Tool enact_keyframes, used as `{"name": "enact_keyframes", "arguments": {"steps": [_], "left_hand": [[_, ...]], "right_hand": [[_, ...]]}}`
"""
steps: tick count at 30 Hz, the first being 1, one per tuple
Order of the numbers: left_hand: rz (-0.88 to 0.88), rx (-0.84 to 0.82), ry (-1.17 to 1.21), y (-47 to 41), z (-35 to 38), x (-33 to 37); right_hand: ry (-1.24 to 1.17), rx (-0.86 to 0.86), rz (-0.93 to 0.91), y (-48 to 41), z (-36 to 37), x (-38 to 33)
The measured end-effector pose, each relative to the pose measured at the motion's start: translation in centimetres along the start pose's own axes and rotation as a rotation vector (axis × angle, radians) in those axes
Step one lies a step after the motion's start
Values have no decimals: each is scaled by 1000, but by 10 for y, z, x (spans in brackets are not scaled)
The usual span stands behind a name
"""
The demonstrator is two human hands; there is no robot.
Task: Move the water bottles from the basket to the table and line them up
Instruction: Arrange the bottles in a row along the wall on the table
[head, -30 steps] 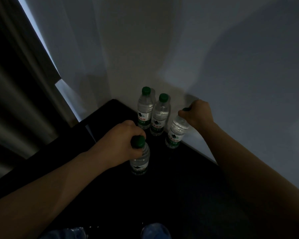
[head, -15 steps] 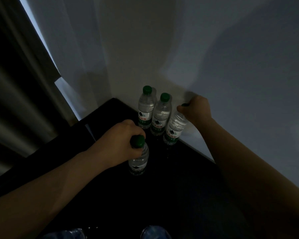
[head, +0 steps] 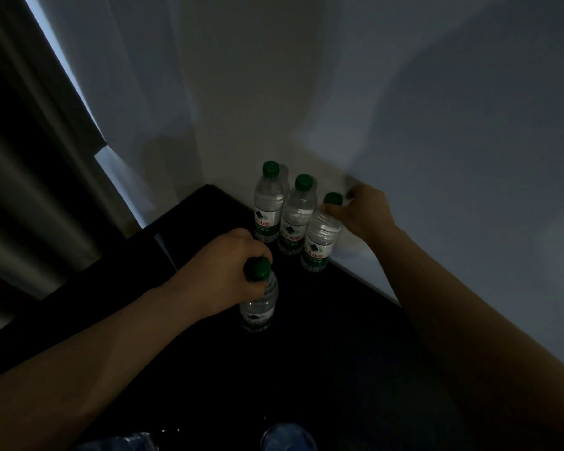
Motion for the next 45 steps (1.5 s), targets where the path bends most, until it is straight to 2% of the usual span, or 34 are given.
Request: {"name": "enact_keyframes", "arguments": {"steps": [6,14,19,32,45], "left_hand": [[36,-20,-23,-13,5,5],[154,-82,-94,-51,12,36],[238,-147,-127,-82,17,65],[296,-253,-275,-157,34,98],[290,-229,-300,-189,35,95]], "right_hand": [[-36,-15,1,50,-7,31],[-30,-165,155,125,5,93],[32,-231,177,149,10,120],[-151,-145,242,166,14,152],[-183,-120,211,159,18,163]]}}
Point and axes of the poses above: each hand's wrist, its own y-axis away from the middle knuckle, its own z-axis out of the palm, x = y × z, the point moved 1 cm from there along -y, towards the middle knuckle, and after that the axes turned 14 degrees about -x, right-handed, at the moved point
